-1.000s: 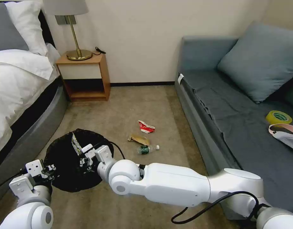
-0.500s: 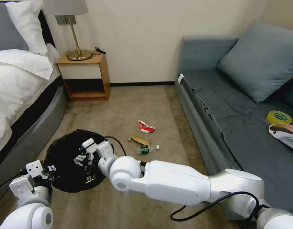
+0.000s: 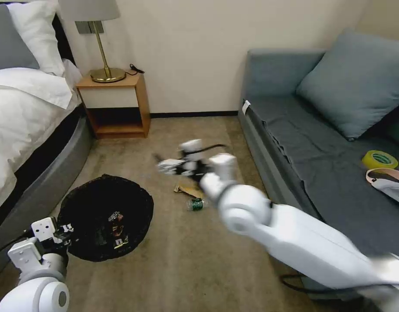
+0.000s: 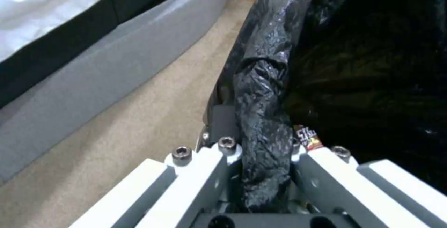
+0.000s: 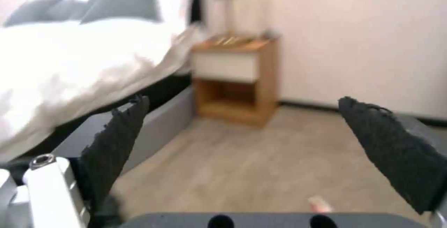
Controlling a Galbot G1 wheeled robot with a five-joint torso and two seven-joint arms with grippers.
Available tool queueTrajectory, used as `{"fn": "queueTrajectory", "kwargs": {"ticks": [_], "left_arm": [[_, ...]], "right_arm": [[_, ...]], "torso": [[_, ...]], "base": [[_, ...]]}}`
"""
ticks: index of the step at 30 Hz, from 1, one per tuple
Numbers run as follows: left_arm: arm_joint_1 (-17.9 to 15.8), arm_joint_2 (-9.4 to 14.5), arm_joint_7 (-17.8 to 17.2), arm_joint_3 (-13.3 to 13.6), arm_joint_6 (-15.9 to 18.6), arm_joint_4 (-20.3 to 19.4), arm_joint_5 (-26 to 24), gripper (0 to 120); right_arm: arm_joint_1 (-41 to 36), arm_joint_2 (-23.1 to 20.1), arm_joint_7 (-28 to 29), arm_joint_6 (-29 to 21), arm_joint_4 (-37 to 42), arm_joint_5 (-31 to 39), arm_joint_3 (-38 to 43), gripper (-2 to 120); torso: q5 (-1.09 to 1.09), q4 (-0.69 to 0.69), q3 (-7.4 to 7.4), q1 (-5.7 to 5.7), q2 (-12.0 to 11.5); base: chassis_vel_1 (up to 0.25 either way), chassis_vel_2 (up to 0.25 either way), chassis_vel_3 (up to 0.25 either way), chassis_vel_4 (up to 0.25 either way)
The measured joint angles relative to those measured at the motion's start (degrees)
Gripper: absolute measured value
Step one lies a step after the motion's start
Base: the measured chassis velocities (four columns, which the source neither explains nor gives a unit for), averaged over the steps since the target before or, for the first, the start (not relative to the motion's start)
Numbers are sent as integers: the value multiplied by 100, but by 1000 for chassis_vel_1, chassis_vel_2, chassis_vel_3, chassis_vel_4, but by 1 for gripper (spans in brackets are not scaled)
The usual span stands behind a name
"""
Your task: Pick up the trash bin, then pick up the garbage on the floor and place it into the trash bin.
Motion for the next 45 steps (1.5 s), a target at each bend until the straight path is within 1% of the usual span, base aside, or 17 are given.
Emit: {"fn": "queueTrajectory", "kwargs": {"ticks": [1,2,3,5,6,9,11,13,15,16,17,20,21,23,24,28,45], "left_arm": [[0,0,0,0,0,0,0,1],[-3,4,4,-11,-5,0,0,1],[-13,16,15,-31,-18,4,1,1],[-32,20,34,-52,-38,20,2,1],[-32,20,34,-52,-38,20,2,1],[-44,52,61,-82,-79,55,12,1],[-46,57,61,-89,-83,60,17,1],[-53,63,72,-97,-102,72,43,1],[-50,77,91,-104,-137,89,59,1],[-50,77,91,-104,-137,89,59,1],[-47,82,107,-112,-162,100,64,1],[-51,101,166,-150,-238,131,59,1],[-51,101,166,-150,-238,131,59,1],[-56,120,218,-182,-267,140,12,1],[-55,126,228,-191,-270,142,-4,1],[-55,146,246,-225,-270,141,-66,1],[-121,132,254,-264,-263,165,-123,1]], "right_arm": [[0,0,0,0,0,0,0,100],[-280,-52,-18,46,114,-201,248,100],[-969,-97,-47,149,321,-700,771,100],[-1741,-44,-84,297,511,-1315,1346,100],[-1741,-44,-84,297,511,-1315,1346,100],[-2777,184,-143,494,782,-1971,2182,100],[-2983,257,-156,552,825,-2103,2346,100],[-3630,528,-204,810,959,-2607,2668,100],[-4011,767,-217,908,1049,-2845,2769,100],[-4011,767,-217,908,1049,-2845,2769,100],[-4149,895,-221,955,1082,-2956,2789,100],[-4569,1447,-316,1143,1107,-3526,2803,100],[-4569,1447,-316,1143,1107,-3526,2803,100],[-4891,1817,-438,1299,1065,-3882,2676,100],[-4955,1904,-471,1348,1022,-3974,2637,100],[-5045,2111,-645,1590,818,-4247,2568,100],[-4902,2078,-818,1646,574,-4255,2470,100]], "torso": [[0,0,0,0,0],[0,1,0,0,0],[0,3,0,0,0],[1,1,0,0,0],[1,1,0,0,0],[-1,1,0,0,0],[-1,2,-1,0,0],[-2,2,-1,0,0],[-3,2,0,0,0],[-3,2,0,0,0],[-3,2,-1,0,0],[-4,4,0,0,0],[-4,4,0,0,0],[-4,2,0,0,0],[-4,2,0,0,0],[-3,3,0,0,0],[-3,3,0,0,0]], "base": [[0,0,0,0],[0,0,0,0],[0,0,0,0],[0,0,0,0],[0,0,0,0],[0,0,0,0],[0,0,0,0],[0,0,0,0],[0,0,0,0],[0,0,0,0],[0,0,0,0],[0,0,0,0],[0,0,0,0],[0,0,0,0],[0,0,0,0],[0,0,0,0],[0,0,0,0]]}}
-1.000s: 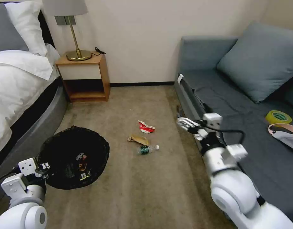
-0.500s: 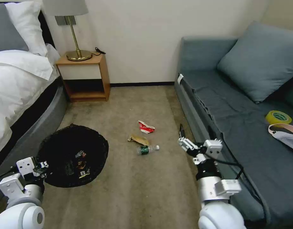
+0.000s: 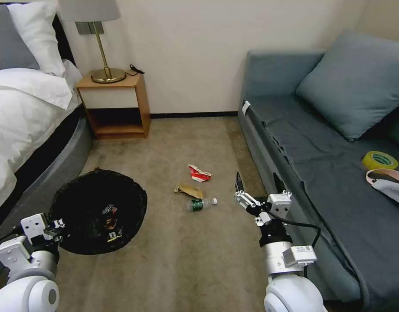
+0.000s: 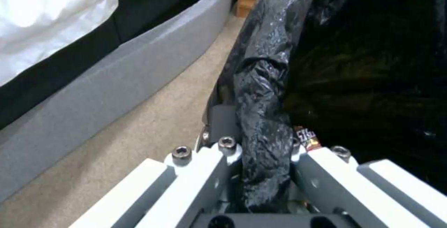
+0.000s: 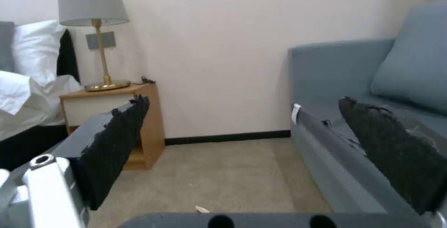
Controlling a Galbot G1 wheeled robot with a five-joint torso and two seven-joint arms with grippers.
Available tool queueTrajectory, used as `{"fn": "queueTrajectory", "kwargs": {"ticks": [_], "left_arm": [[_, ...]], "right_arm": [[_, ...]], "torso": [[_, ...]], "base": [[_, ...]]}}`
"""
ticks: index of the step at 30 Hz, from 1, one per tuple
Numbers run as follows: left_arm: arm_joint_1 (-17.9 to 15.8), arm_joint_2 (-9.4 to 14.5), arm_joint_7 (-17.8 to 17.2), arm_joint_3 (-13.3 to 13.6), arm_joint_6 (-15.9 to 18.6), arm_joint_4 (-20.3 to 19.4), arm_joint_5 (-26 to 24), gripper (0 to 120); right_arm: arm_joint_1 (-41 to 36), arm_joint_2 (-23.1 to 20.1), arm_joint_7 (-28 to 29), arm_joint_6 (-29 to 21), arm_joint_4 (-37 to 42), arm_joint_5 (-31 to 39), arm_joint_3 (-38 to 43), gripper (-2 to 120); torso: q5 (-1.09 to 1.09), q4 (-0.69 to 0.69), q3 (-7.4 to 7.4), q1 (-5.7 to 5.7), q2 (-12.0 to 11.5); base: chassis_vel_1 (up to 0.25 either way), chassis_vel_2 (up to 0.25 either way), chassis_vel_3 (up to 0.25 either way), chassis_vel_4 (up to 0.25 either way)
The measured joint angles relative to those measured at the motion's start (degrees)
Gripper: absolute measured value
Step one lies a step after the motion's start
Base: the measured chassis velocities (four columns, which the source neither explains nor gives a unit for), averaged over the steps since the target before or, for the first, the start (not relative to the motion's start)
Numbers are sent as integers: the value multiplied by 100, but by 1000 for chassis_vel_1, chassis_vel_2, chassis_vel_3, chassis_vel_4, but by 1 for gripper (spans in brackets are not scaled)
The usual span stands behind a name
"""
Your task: Pick up the trash bin, then pick up the garbage on the floor and place it into the trash bin.
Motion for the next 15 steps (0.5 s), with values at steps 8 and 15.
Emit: {"fn": "queueTrajectory", "kwargs": {"ticks": [8,15], "left_arm": [[-25,-41,-7,12,20,-16,24,1],[-37,-73,-14,10,30,-58,30,1]], "right_arm": [[94,-60,1,-1,-72,47,1,100],[116,-77,0,-1,-95,66,-14,100]], "torso": [[0,-1,1,0,0],[0,0,1,1,0]], "base": [[-80,73,67,-80],[-59,51,63,-63]]}}
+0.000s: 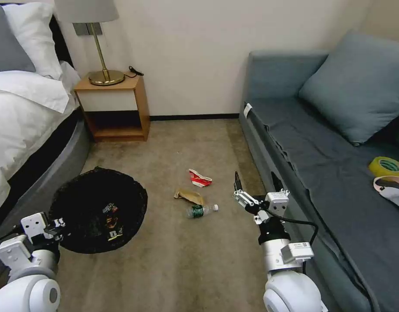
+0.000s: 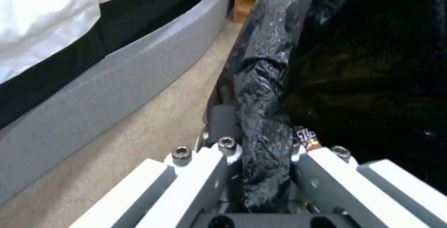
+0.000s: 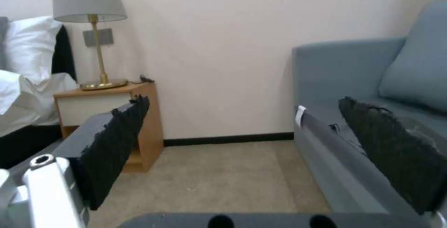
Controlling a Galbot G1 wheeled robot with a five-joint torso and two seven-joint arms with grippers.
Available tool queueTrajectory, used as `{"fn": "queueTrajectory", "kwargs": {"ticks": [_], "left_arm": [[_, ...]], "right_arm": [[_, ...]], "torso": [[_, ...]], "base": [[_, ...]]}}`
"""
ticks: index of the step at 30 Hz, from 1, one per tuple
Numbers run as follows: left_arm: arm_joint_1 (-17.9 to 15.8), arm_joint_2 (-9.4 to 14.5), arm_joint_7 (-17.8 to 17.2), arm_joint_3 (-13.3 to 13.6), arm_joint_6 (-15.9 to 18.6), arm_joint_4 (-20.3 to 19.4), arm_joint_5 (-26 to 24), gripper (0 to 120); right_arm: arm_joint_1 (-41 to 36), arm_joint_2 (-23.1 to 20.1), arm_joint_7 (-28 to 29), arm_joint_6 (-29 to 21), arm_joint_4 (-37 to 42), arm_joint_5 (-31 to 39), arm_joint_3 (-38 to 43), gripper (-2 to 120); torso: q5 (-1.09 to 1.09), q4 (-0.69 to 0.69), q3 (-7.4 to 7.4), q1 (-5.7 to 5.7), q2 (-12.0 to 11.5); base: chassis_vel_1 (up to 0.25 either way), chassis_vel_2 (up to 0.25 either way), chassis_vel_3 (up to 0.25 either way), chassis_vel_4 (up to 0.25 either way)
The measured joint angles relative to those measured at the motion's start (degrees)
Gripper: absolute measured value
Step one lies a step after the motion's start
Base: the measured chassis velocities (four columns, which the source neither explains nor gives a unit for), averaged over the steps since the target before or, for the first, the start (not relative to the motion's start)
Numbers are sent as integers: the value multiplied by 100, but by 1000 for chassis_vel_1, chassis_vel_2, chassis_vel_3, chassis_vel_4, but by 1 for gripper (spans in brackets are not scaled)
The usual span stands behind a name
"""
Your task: Pick up the trash bin, then pick up the garbage on the floor and place it into the trash bin.
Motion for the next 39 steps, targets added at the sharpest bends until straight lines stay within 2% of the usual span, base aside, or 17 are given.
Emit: {"fn": "queueTrajectory", "kwargs": {"ticks": [39], "left_arm": [[98,-34,0,-164,51,-206,-103,1]], "right_arm": [[146,-45,-80,-26,-311,25,-272,100]], "torso": [[0,0,-1,0,0]], "base": [[-63,61,61,-64]]}}
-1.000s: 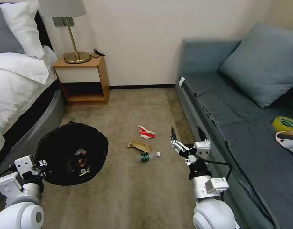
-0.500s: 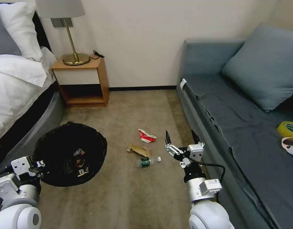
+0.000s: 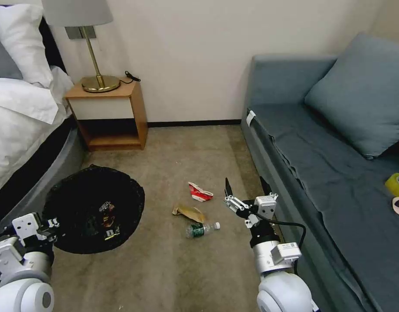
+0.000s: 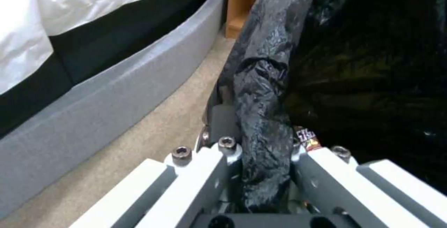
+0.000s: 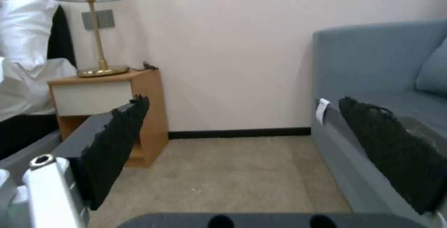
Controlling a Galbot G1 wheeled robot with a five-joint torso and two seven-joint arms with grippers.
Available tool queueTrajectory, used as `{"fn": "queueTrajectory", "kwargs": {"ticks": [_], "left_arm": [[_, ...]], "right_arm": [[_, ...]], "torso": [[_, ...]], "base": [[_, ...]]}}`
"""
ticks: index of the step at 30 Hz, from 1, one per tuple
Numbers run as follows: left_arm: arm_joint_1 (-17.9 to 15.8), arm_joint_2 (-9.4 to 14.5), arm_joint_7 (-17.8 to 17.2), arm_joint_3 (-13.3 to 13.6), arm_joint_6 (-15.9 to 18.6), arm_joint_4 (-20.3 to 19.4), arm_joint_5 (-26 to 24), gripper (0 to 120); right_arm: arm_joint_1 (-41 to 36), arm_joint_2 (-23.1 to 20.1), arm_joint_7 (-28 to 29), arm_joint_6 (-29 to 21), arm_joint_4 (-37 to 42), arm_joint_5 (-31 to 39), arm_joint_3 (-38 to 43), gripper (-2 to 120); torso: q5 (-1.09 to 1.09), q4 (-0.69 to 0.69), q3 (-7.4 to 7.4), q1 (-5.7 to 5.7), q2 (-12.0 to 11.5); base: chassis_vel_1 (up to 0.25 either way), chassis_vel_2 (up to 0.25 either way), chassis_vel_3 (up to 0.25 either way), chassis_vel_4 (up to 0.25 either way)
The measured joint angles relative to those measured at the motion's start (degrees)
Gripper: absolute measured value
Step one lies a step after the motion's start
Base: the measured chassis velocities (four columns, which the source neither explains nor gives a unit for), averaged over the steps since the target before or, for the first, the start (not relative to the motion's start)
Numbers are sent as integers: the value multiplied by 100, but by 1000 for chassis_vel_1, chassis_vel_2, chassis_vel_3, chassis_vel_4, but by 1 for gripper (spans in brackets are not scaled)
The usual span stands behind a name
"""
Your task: Pick up the trash bin, then pick up the garbage on the floor and place it into the trash bin.
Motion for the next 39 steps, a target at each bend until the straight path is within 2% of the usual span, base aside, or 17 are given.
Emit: {"fn": "queueTrajectory", "kwargs": {"ticks": [25,29,30,32,33,36,37,39], "left_arm": [[-37,-6,1,-12,-6,95,4,1],[-47,12,6,-16,-7,105,4,1],[-45,13,8,-21,-7,102,5,1],[-31,18,33,-40,-3,59,6,1],[-31,18,33,-40,-3,59,6,1],[-32,-36,67,-6,8,-19,19,1],[-32,-36,67,-6,8,-19,19,1],[-39,-45,82,3,9,-21,42,1]], "right_arm": [[231,-113,-58,74,-237,191,-176,100],[509,-337,-224,223,-394,595,-435,100],[557,-383,-265,254,-432,702,-489,100],[913,-738,-462,383,-649,1179,-797,100],[913,-738,-462,383,-649,1179,-797,100],[2003,-1346,-749,504,-1275,1878,-1426,100],[2003,-1346,-749,504,-1275,1878,-1426,100],[2762,-1584,-954,585,-1812,2133,-1958,100]], "torso": [[0,0,1,0,0],[0,1,0,0,0],[0,-3,0,0,0],[1,1,0,0,0],[1,1,0,0,0],[1,1,0,0,-1],[1,1,0,0,-1],[2,0,0,0,0]], "base": [[-58,59,58,-55],[0,0,0,0],[0,0,0,0],[0,0,0,0],[0,0,0,0],[0,0,0,0],[0,0,0,0],[0,0,0,0]]}}
